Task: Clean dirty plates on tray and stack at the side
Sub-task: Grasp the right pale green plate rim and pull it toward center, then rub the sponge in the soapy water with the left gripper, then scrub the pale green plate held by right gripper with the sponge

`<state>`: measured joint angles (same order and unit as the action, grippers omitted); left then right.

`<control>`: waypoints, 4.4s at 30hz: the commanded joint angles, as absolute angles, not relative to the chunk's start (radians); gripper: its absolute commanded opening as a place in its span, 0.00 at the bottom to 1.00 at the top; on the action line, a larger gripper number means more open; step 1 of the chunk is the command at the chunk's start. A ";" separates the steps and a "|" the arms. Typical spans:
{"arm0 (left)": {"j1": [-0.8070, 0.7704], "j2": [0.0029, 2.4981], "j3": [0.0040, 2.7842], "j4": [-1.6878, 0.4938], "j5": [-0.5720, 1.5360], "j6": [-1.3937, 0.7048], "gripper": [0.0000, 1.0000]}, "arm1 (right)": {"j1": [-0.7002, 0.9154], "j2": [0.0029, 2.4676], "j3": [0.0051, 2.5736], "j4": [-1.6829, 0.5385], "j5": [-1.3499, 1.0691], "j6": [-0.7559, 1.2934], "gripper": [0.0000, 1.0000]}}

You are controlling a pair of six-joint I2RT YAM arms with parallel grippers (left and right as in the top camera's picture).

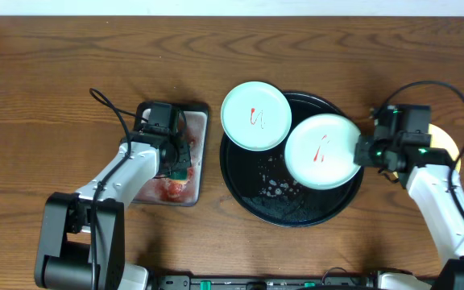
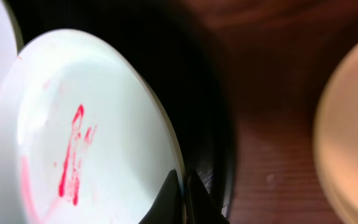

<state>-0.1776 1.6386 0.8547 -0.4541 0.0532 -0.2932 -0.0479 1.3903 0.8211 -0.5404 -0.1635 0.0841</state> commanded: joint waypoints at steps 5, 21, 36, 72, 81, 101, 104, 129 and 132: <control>-0.173 1.618 0.825 -0.470 0.044 -0.281 0.07 | 0.039 1.429 0.757 -0.524 -0.173 0.100 0.01; -0.173 1.252 0.833 -0.530 0.229 -0.309 0.07 | 0.120 1.544 0.667 -0.358 -0.176 0.100 0.01; -0.173 1.233 0.833 -0.495 0.281 -0.311 0.07 | 0.120 1.549 0.666 -0.355 -0.176 0.100 0.01; 0.379 1.338 0.832 -0.356 1.216 -0.266 0.08 | 0.120 1.549 0.666 -0.355 -0.176 0.100 0.01; 0.297 1.372 0.813 -0.400 0.667 -0.199 0.07 | 0.120 1.549 0.666 -0.355 -0.176 0.100 0.01; -0.192 1.508 0.812 -0.405 0.048 -0.303 0.07 | 0.120 1.549 0.666 -0.355 -0.176 0.100 0.01; -0.221 1.544 0.812 -0.390 0.075 -0.316 0.07 | 0.120 1.549 0.666 -0.355 -0.176 0.100 0.01; -0.299 1.557 0.814 -0.308 0.272 -0.364 0.07 | 0.120 1.549 0.666 -0.356 -0.176 0.100 0.01; -0.299 1.508 0.836 -0.356 0.193 -0.364 0.07 | 0.120 1.549 0.666 -0.358 -0.176 0.100 0.01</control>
<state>-0.2955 1.5612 0.8139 -0.3195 0.2337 -0.3630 0.1070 1.5311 0.6781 -0.3538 -0.1696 0.0952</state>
